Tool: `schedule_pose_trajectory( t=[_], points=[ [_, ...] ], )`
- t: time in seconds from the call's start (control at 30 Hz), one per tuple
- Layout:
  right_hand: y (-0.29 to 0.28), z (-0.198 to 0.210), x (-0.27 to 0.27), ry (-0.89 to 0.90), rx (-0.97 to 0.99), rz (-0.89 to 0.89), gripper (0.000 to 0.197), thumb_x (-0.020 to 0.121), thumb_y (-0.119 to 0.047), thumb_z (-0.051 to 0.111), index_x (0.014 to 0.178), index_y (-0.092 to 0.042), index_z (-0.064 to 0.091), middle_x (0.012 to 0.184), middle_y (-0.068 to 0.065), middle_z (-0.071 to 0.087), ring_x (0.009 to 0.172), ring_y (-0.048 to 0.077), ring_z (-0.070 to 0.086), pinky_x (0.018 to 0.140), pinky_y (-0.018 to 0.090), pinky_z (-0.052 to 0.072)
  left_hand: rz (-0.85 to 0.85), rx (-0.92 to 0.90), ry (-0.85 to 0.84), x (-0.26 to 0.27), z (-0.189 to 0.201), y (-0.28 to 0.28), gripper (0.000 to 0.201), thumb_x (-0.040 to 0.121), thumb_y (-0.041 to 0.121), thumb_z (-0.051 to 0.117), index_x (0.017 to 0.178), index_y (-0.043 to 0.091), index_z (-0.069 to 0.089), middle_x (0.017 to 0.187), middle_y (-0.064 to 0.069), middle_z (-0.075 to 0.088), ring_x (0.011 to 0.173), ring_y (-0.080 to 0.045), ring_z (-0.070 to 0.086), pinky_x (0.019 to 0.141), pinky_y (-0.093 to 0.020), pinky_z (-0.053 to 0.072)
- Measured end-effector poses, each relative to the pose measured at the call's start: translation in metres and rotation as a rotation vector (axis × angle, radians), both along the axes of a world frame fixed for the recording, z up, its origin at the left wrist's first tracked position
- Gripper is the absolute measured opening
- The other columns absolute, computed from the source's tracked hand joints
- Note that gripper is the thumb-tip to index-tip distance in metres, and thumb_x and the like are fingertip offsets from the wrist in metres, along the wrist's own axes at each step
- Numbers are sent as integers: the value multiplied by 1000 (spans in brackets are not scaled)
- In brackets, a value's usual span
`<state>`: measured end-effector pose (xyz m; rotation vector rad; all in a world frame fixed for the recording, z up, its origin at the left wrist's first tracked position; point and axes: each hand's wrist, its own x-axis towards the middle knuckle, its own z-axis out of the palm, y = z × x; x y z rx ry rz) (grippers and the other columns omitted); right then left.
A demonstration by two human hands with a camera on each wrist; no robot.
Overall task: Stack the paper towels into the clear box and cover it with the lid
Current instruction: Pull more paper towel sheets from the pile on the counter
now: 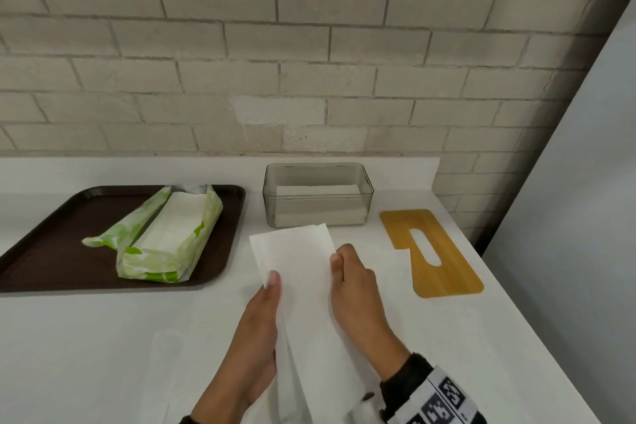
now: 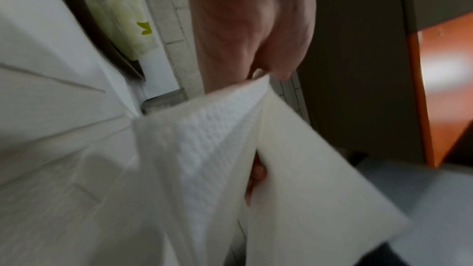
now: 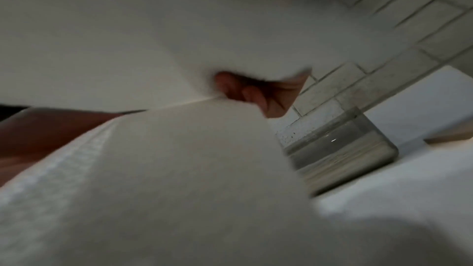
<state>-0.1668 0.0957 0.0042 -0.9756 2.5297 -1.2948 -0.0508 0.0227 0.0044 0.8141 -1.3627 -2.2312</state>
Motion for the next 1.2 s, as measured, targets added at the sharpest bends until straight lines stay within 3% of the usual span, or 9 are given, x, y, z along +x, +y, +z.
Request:
schedule_pose_trajectory(
  t=[0.13, 0.27, 0.33, 0.53, 0.7, 0.83, 0.9, 1.07, 1.2],
  points=[
    [11, 8, 0, -234, -182, 80, 14, 97, -33, 41, 107, -23, 40, 92, -9, 56, 78, 1, 55, 64, 9, 45, 60, -242, -32, -4, 0, 3, 26, 89, 22, 59, 114, 17, 63, 101, 1, 74, 95, -22, 70, 90, -45, 53],
    [23, 13, -3, -509, -317, 235, 29, 94, -27, 51, 123, -30, 48, 118, -8, 62, 107, 10, 61, 92, 32, 52, 159, -467, -10, -7, 3, -1, 23, 84, 15, 67, 99, 33, 65, 92, 13, 74, 87, -11, 70, 75, -29, 57],
    [25, 17, -2, -422, -363, 214, 24, 95, -22, 50, 115, -34, 52, 116, -7, 64, 107, 10, 61, 91, 31, 53, 180, -541, 25, -10, 7, -1, 28, 83, 13, 68, 96, 37, 63, 90, 20, 72, 85, -5, 69, 67, -20, 55],
    [26, 16, 3, -406, -478, 200, 37, 90, -17, 59, 117, -34, 40, 111, -10, 58, 101, 10, 61, 84, 24, 55, 223, -585, 109, -20, 11, 5, 34, 81, 10, 69, 104, 32, 59, 99, 12, 67, 91, -8, 66, 68, -18, 55],
    [26, 9, 4, -367, -329, 176, 52, 84, -16, 67, 123, -35, 37, 111, -19, 54, 103, 4, 57, 85, 19, 53, 231, -548, 72, -22, 13, 6, 24, 79, 14, 71, 100, 25, 65, 94, 4, 72, 89, -16, 68, 71, -26, 58],
    [43, 2, -2, -372, 51, 356, 34, 78, -15, 72, 106, -30, 60, 107, -8, 67, 97, 8, 64, 83, 19, 53, 296, -297, 171, -11, 21, -3, 21, 71, 16, 69, 92, 18, 66, 84, 2, 74, 77, -13, 70, 66, -28, 58],
    [55, 2, -6, -336, 163, 393, 18, 78, -17, 73, 89, -28, 64, 97, -8, 69, 90, 8, 66, 78, 16, 52, 342, -364, 135, 1, 21, -16, 17, 73, 11, 71, 87, 19, 66, 79, 9, 72, 73, -8, 66, 63, -21, 54],
    [77, 8, -26, -435, -215, 138, 11, 78, -8, 73, 74, -18, 69, 75, -4, 72, 69, 10, 67, 63, 19, 51, 217, -550, -129, 29, -4, -31, 28, 77, -9, 68, 80, 18, 64, 70, 10, 72, 66, -8, 66, 58, -15, 48],
    [72, -1, -18, -413, -338, 41, 20, 80, -2, 68, 73, -20, 67, 69, -11, 67, 64, 3, 60, 59, 13, 45, 176, -583, -260, 29, -18, -19, 26, 81, -13, 60, 73, 12, 58, 63, -1, 56, 60, -16, 45, 54, -25, 31]
  ],
)
